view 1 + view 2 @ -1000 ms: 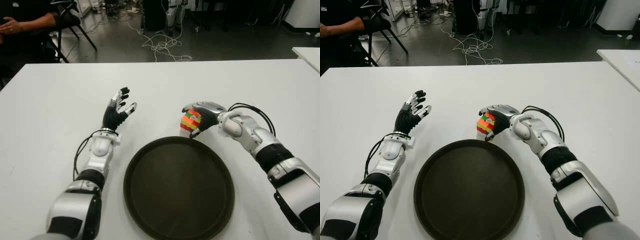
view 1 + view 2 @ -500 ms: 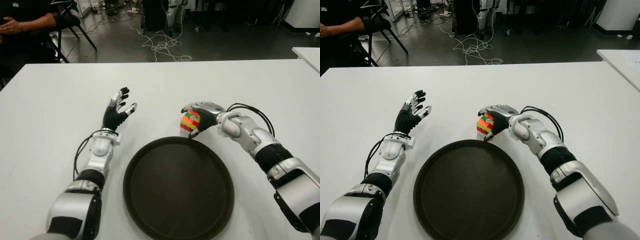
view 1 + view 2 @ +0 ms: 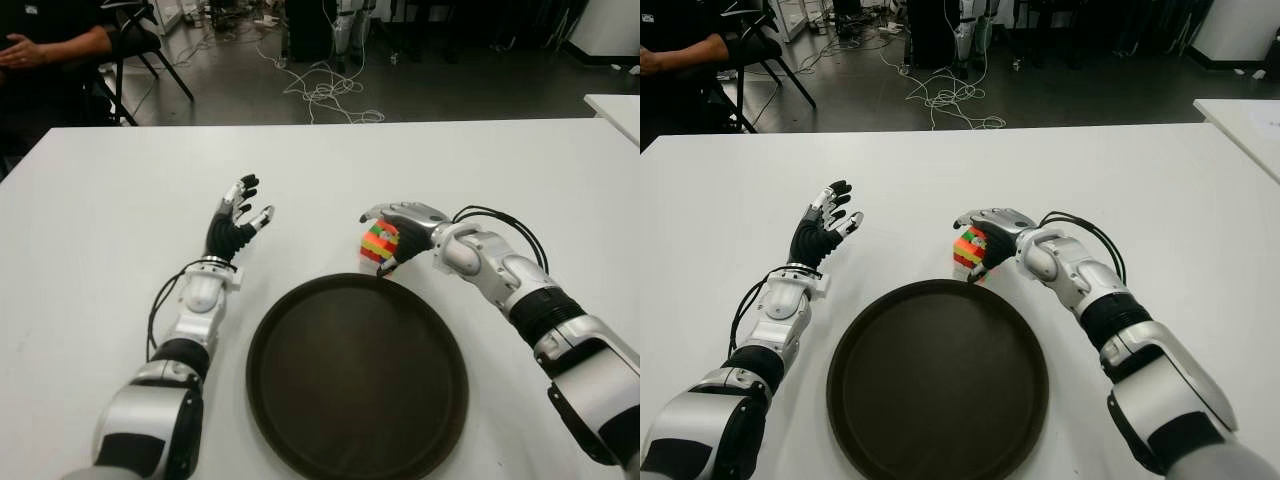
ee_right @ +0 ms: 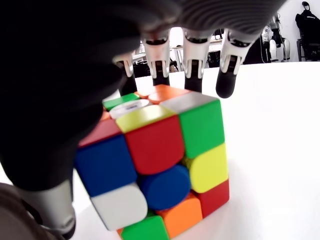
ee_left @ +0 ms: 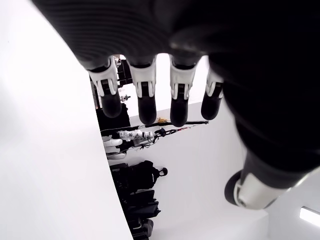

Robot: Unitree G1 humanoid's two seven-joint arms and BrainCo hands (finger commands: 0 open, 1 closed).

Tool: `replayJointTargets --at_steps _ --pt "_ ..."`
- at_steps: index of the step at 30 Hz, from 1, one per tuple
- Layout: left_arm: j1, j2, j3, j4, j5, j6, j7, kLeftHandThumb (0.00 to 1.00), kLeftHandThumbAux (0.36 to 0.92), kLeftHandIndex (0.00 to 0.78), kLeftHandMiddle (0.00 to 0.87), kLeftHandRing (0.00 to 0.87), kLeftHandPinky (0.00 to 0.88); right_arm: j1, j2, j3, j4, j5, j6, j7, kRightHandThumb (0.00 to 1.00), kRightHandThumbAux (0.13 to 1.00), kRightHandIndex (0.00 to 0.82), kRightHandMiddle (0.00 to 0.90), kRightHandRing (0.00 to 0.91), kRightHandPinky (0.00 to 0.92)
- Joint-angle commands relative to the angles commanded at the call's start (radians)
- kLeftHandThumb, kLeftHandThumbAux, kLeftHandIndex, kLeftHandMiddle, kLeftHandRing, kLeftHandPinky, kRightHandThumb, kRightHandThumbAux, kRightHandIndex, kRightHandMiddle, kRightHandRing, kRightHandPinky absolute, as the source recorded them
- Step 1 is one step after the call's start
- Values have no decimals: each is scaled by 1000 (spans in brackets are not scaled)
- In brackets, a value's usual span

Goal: Pick up the Rubik's Cube and put it in the plate

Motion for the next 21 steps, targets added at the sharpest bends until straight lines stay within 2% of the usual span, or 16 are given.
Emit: replayJointTargets --at_steps 4,6,7,8,10,11,12,13,15,17,21 --pt "1 -1 2 -1 -4 -3 -4 6 689 131 148 91 53 -1 -2 3 -7 -4 6 1 0 757 189 171 166 142" --pt "0 -1 4 0 -6 -3 -8 4 685 130 145 85 45 -4 -6 9 -3 -15 -2 -15 0 787 199 193 193 180" --pt "0 -1 4 1 -7 -3 -9 2 683 129 143 82 42 -5 -9 11 -1 -20 -8 -25 0 841 215 234 242 252" --pt "0 -1 5 0 -7 -3 -9 2 682 128 142 81 41 -5 -12 15 0 -28 -18 -42 0 852 218 243 252 268" --pt "1 0 4 -1 -6 -4 -9 3 687 128 143 81 42 -5 -16 18 1 -39 -32 -68 68 889 230 294 302 324" --pt "1 0 4 -1 -5 -4 -9 5 689 129 143 81 41 -5 -18 20 2 -42 -38 -77 291 836 292 327 332 348" --pt "1 1 3 -2 -4 -3 -9 6 690 130 143 82 41 -5 -19 20 2 -45 -43 -89 434 801 332 349 351 363" --pt "1 2 3 -2 -3 -3 -8 7 689 133 146 84 41 -5 -20 20 3 -48 -47 -101 530 777 359 373 369 376" --pt "1 4 3 -3 -2 -4 -9 10 687 135 148 86 42 -5 -20 20 5 -51 -51 -114 613 756 382 395 385 389" --pt "2 5 2 -3 0 -8 -7 10 685 135 149 87 50 -6 -20 19 11 -53 -56 -127 655 746 395 403 394 399" --pt "3 6 2 -4 0 -10 -6 8 685 134 150 90 57 -8 -18 20 20 -56 -61 -143 691 736 407 410 408 416"
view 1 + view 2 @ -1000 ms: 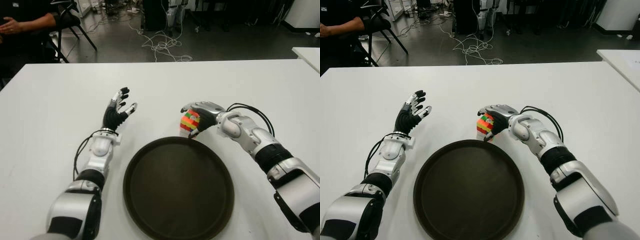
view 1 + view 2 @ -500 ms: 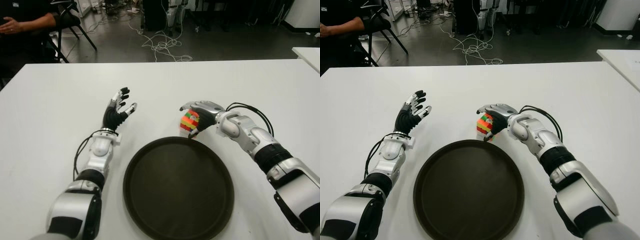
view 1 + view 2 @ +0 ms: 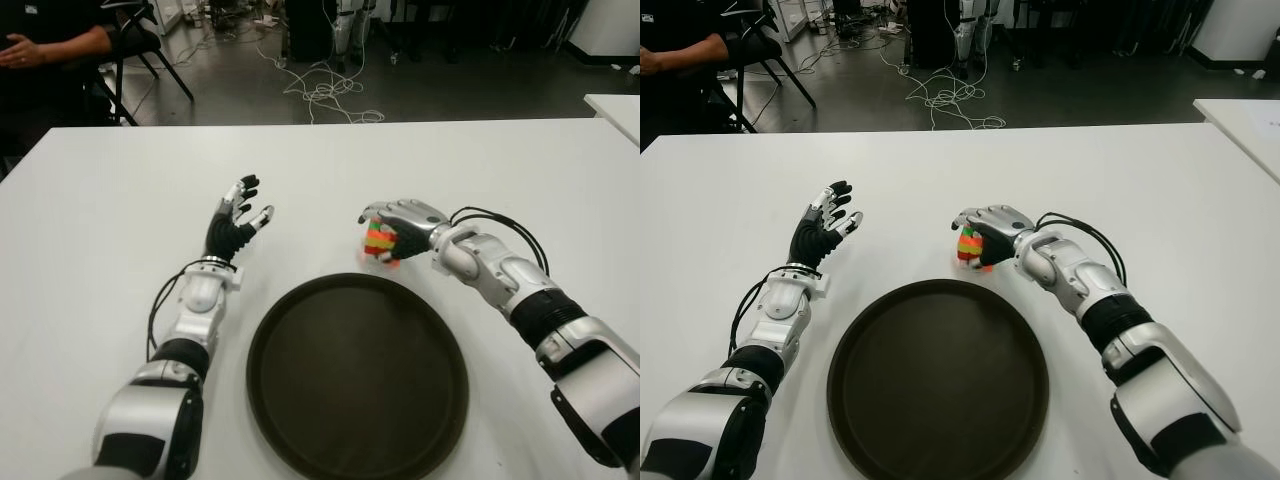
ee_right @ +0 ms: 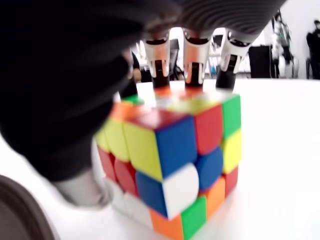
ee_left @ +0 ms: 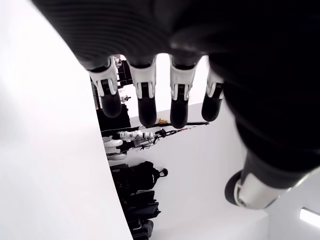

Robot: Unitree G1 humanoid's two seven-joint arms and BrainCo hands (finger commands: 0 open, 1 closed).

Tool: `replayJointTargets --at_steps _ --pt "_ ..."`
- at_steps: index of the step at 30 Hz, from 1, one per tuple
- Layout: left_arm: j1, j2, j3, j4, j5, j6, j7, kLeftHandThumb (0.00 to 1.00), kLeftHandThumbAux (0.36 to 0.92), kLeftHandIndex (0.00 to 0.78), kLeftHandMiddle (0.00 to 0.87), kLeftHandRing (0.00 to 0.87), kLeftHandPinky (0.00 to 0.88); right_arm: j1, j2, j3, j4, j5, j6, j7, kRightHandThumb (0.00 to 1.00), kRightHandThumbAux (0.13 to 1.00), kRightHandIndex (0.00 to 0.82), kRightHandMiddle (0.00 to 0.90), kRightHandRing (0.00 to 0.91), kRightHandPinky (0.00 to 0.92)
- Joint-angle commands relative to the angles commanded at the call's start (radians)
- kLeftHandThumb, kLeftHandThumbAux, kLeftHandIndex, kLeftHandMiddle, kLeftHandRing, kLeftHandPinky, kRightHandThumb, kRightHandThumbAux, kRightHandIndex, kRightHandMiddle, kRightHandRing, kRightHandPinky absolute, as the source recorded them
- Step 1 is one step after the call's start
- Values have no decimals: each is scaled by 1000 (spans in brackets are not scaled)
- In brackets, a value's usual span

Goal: Pick up the Rubik's Cube and put it in the plate

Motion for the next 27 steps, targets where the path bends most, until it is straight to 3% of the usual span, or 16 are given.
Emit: replayJointTargets --at_steps 14,18,27 --pt "2 10 -8 -1 7 0 -5 0 674 133 148 90 57 -5 -1 3 4 -21 17 -35 698 733 412 432 430 405" --pt "2 10 -11 -4 10 2 0 0 674 137 147 88 56 -5 -5 0 1 -27 17 -52 799 705 386 469 426 400" --pt "2 10 -15 -5 14 6 12 0 659 149 152 92 55 -3 -13 -9 -6 -29 12 -81 829 694 405 457 388 367"
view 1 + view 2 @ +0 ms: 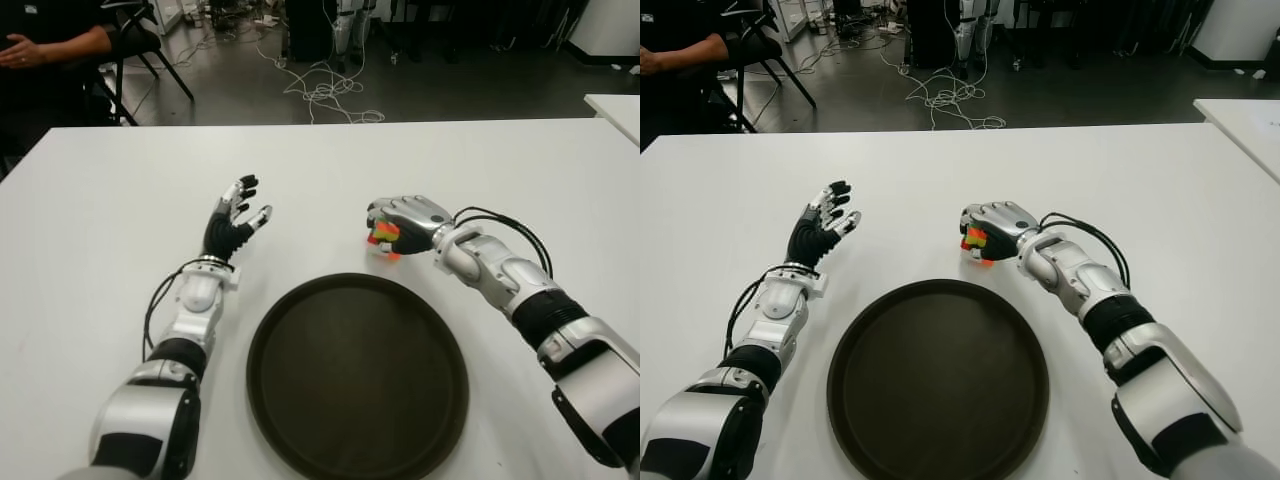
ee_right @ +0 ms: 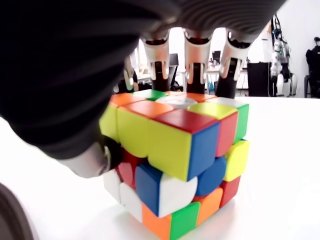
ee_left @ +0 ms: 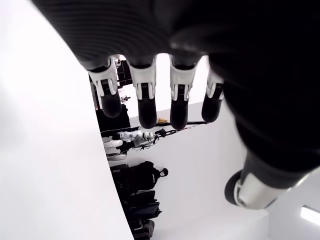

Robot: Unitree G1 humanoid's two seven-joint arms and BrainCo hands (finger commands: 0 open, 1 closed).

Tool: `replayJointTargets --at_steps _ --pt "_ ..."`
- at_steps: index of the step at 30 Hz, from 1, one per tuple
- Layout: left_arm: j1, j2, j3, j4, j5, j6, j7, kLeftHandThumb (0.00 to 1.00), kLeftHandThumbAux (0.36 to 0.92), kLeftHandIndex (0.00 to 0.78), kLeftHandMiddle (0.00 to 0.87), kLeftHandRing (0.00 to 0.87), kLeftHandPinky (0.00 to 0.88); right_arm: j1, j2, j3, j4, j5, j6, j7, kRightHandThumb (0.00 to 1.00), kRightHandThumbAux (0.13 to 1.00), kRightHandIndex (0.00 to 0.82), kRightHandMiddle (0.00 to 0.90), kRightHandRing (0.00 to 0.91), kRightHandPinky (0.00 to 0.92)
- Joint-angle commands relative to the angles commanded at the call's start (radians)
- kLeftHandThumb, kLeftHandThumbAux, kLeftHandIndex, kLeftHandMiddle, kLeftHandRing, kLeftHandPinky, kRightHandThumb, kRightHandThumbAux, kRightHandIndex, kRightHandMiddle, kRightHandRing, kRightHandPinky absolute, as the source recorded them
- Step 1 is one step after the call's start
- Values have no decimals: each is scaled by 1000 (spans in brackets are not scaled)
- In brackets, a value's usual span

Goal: Pick up the Rubik's Cube and put it in the plate

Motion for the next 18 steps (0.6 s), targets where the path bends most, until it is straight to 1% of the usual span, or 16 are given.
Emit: replayJointTargets --at_steps 7,11,15,18 --pt "3 -3 2 -3 -2 -6 7 0 688 141 148 94 67 2 1 -6 9 2 -3 -40 830 693 409 454 389 371" --pt "2 -3 1 -1 -1 -1 12 0 698 152 156 100 75 -2 -2 -5 15 1 -7 -53 830 693 409 454 390 372" --pt "1 -3 1 -1 -2 1 13 0 683 155 157 101 72 -5 -4 -5 18 1 -9 -58 830 693 413 451 382 352" --pt "1 -2 -2 -2 3 1 20 0 671 155 155 99 71 -3 -7 -7 13 1 -10 -68 829 694 408 454 388 357"
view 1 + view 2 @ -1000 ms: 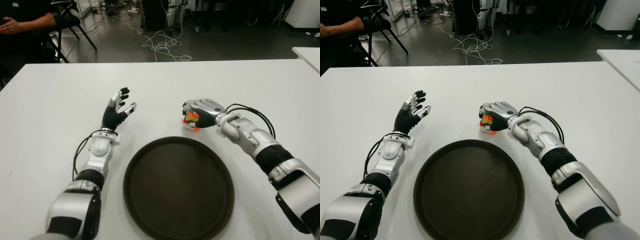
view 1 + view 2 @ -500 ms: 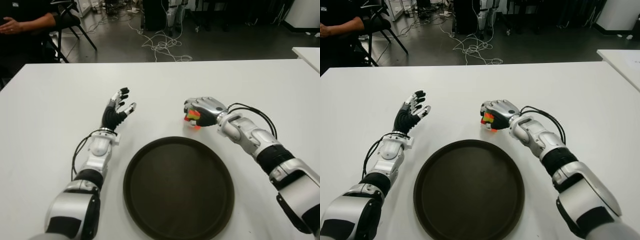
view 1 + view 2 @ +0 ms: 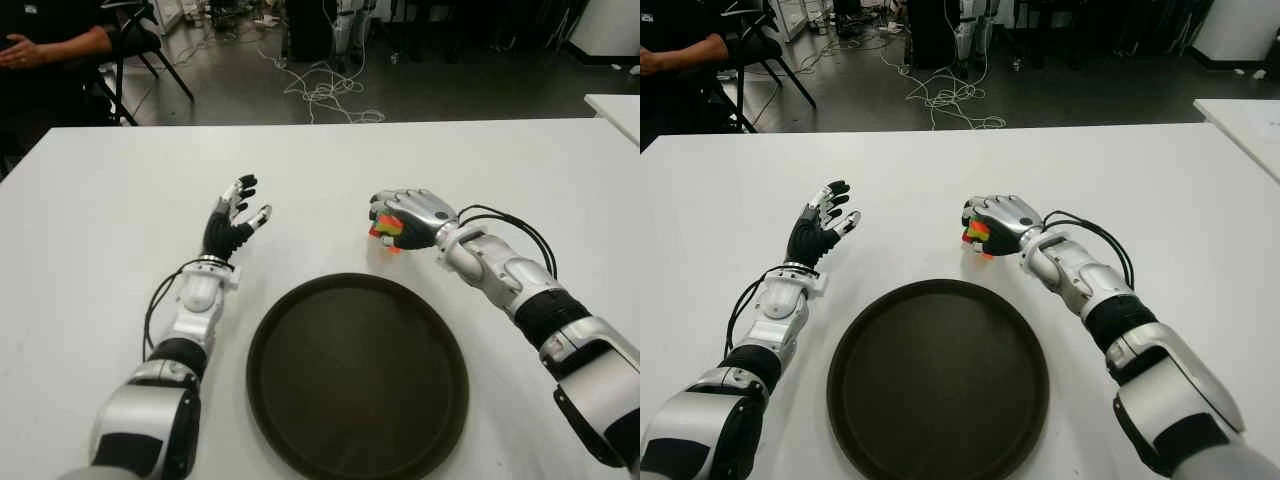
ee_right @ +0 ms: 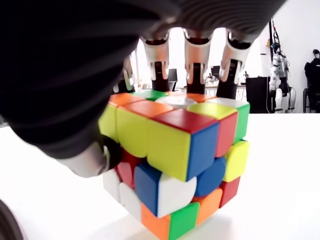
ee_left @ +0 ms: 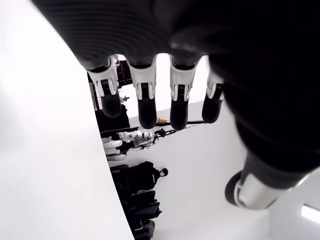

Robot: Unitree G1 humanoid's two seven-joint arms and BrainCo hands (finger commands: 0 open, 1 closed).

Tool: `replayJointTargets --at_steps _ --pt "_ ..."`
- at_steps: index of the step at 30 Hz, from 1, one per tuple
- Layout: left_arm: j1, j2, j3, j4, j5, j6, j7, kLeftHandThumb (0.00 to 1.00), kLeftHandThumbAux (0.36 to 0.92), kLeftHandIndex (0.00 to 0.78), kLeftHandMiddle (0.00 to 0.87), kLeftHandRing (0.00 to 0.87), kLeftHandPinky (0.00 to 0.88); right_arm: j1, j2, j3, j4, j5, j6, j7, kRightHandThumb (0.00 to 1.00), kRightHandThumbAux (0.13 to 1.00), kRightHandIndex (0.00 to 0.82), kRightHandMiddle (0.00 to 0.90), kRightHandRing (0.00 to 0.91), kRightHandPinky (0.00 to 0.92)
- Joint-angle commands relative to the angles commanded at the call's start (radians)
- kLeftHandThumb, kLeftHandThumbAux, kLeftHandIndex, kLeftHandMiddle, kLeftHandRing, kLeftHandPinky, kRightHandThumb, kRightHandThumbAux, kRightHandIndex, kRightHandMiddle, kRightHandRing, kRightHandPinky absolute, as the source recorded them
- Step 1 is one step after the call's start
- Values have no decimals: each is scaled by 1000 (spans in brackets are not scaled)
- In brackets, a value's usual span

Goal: Pick up the Rubik's Cube and put it in the plate

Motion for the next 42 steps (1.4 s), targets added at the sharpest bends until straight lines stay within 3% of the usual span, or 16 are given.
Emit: replayJointTargets --at_steps 17,23,28,38,42 --pt "1 2 -2 -1 -7 -8 -21 0 668 151 155 104 85 -2 -2 -6 15 8 -20 -26 828 695 400 459 397 368" --pt "4 -2 1 -8 -13 -11 -26 1 666 154 148 109 97 8 -27 -20 -42 14 -21 -9 824 698 381 471 410 369" --pt "3 4 -9 -10 3 -16 -8 0 670 153 149 115 107 69 -98 -77 -255 37 2 66 823 700 371 480 427 394" --pt "4 8 -6 -14 3 -16 -11 4 666 158 150 112 90 190 -132 -179 -560 24 62 65 833 692 433 442 377 372" --pt "5 7 -1 -13 -5 -4 -20 2 683 151 144 101 80 239 -145 -224 -649 22 36 18 828 695 408 454 424 435"
